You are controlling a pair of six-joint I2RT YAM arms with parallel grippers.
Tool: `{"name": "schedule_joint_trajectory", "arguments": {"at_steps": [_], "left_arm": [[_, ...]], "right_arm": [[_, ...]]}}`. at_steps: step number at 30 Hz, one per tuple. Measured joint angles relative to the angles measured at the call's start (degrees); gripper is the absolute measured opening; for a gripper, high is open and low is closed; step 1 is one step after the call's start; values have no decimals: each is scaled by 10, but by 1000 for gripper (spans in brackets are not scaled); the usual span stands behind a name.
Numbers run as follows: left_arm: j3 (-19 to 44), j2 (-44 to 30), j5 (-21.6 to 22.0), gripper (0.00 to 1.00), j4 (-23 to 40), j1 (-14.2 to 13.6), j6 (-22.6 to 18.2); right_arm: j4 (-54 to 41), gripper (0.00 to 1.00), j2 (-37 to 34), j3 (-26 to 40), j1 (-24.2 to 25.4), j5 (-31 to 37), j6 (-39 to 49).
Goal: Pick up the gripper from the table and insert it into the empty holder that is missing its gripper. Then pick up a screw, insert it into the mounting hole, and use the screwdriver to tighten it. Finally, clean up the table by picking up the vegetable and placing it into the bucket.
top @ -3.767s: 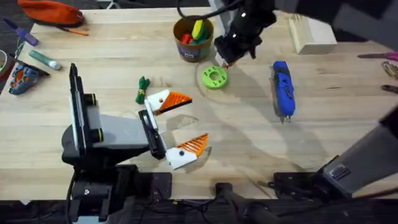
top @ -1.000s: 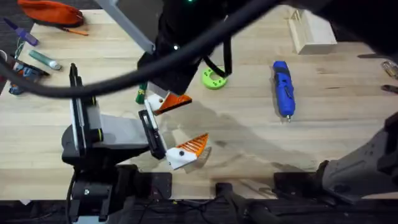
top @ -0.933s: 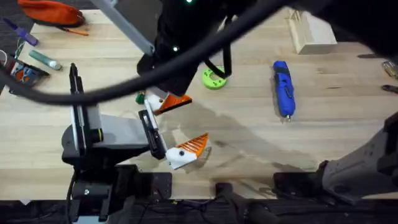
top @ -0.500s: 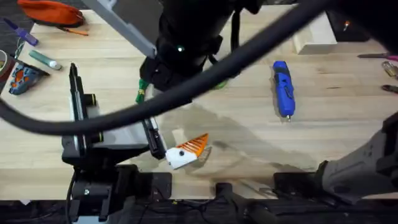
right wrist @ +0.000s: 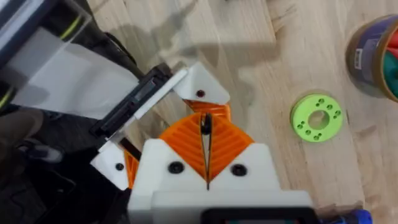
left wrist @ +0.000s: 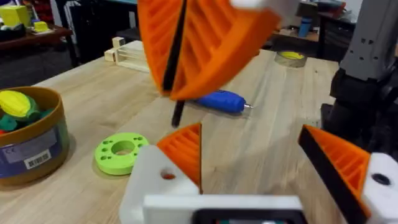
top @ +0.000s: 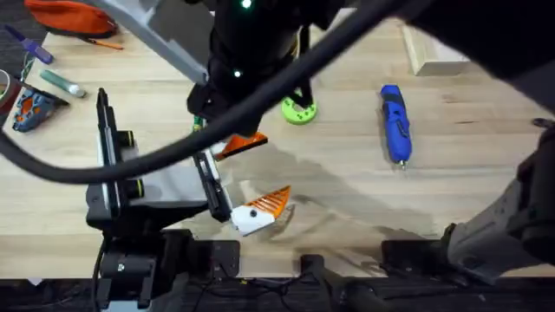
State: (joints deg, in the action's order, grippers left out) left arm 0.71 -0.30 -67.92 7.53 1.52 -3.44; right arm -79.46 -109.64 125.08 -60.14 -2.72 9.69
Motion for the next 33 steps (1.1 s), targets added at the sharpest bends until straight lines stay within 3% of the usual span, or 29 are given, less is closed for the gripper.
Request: {"name": "schedule_joint_trajectory", "arguments": {"at_steps": [10,33], "left_arm": [[0,0,0,985,0,0,0],[0,0,0,985,0,0,0]], "right_arm": [[4,6,-10,0,-1,-36,2],[13,6,-30,0,-1,-33,2]]}}
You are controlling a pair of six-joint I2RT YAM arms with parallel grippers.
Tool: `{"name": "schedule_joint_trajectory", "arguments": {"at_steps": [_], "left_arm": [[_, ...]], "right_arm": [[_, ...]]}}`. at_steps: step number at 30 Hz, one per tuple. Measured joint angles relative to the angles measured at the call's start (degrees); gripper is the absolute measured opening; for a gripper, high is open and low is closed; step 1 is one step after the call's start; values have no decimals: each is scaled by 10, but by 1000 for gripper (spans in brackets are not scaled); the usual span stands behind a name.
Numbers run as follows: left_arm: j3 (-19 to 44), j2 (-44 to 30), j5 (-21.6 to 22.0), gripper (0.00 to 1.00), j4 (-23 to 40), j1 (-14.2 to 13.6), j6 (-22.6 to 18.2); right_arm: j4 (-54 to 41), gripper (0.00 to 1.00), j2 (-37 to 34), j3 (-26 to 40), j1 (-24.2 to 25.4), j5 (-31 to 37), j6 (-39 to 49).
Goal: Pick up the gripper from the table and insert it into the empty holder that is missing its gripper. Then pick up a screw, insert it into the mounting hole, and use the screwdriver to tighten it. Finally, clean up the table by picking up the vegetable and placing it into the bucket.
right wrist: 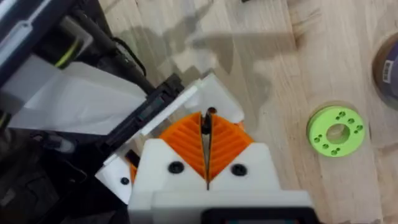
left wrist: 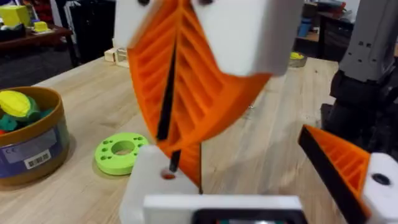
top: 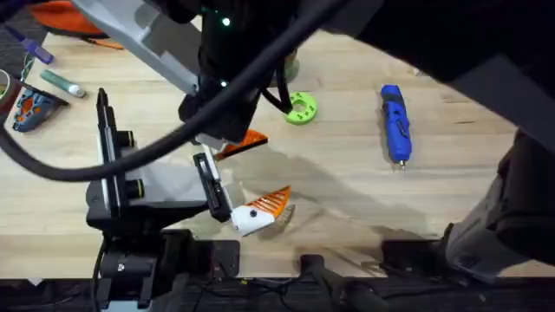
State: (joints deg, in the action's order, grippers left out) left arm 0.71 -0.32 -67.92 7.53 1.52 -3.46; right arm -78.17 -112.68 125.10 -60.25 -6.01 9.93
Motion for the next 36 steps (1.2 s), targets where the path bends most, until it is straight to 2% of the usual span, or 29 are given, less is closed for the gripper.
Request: {"name": "schedule_joint_trajectory", "arguments": {"at_steps": [36], "left_arm": [[0,0,0,985,0,0,1]], "right_arm": [[1,6,-12,0,2,12,0]]}}
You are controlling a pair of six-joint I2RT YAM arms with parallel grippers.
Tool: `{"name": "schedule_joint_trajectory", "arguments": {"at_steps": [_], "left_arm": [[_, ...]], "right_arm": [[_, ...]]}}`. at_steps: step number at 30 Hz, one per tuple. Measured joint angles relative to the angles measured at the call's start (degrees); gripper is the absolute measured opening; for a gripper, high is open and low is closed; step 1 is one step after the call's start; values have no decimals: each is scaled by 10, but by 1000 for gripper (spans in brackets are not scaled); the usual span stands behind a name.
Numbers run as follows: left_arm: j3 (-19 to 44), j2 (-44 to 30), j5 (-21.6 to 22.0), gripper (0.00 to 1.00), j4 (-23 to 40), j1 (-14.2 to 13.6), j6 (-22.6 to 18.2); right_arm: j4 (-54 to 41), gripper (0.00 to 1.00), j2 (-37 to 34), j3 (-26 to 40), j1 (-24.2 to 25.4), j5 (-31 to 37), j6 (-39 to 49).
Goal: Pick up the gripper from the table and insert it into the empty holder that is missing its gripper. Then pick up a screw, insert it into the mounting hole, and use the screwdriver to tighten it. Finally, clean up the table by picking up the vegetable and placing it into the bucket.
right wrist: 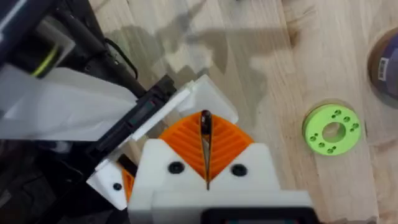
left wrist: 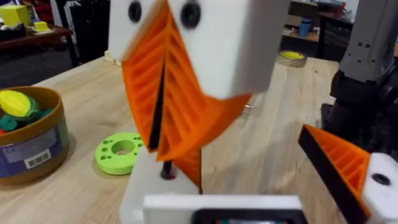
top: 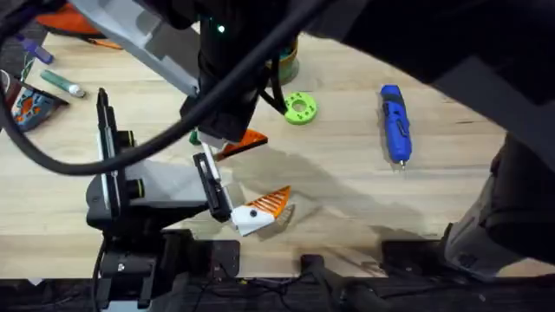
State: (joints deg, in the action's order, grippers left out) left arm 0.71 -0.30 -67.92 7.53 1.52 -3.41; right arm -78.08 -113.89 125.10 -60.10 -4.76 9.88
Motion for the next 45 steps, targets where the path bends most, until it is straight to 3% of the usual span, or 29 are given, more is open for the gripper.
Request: {"name": "schedule_joint_trajectory", "arguments": {"at_steps": [45], "left_arm": [[0,0,0,986,1,0,8]], "right_arm": [[9,6,-13,5,0,-1,-5]]}}
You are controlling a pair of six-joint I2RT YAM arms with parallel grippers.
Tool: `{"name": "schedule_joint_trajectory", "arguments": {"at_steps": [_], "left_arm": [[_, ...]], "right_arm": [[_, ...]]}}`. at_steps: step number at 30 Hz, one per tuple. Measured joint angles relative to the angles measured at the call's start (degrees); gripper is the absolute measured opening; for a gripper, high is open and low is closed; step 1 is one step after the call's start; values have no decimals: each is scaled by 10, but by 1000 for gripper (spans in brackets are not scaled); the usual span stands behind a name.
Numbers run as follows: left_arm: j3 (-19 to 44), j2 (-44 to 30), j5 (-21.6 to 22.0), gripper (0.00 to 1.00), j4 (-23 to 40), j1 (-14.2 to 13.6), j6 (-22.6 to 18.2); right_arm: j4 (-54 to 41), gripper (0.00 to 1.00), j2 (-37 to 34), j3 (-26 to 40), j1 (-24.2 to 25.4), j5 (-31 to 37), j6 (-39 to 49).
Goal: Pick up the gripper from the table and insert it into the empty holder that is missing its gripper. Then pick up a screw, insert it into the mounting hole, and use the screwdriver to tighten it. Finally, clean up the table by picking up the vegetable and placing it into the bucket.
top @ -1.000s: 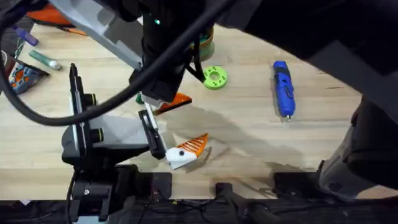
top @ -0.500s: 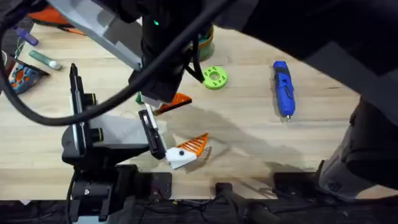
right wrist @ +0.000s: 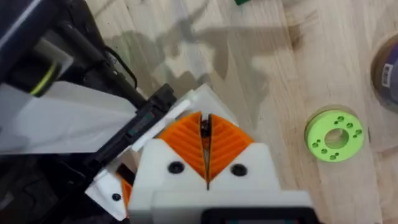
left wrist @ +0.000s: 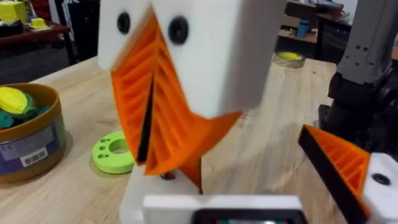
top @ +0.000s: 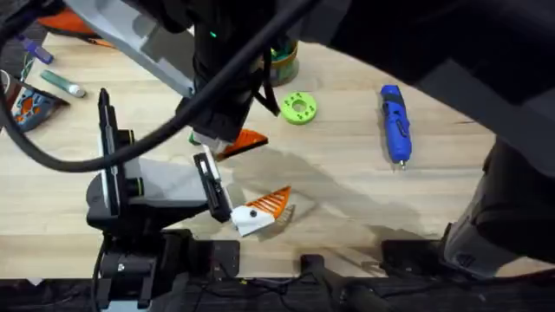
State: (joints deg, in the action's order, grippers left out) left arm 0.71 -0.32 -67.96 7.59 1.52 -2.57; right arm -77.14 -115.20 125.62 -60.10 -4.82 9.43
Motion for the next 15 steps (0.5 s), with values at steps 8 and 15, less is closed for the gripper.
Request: {"name": "schedule_joint_trajectory", "arguments": {"at_steps": [8,15], "left_arm": [[0,0,0,986,0,0,0],[0,0,0,986,0,0,0]], "right_arm": [[0,6,0,0,0,0,0],[-4,6,0,0,0,0,0]]}}
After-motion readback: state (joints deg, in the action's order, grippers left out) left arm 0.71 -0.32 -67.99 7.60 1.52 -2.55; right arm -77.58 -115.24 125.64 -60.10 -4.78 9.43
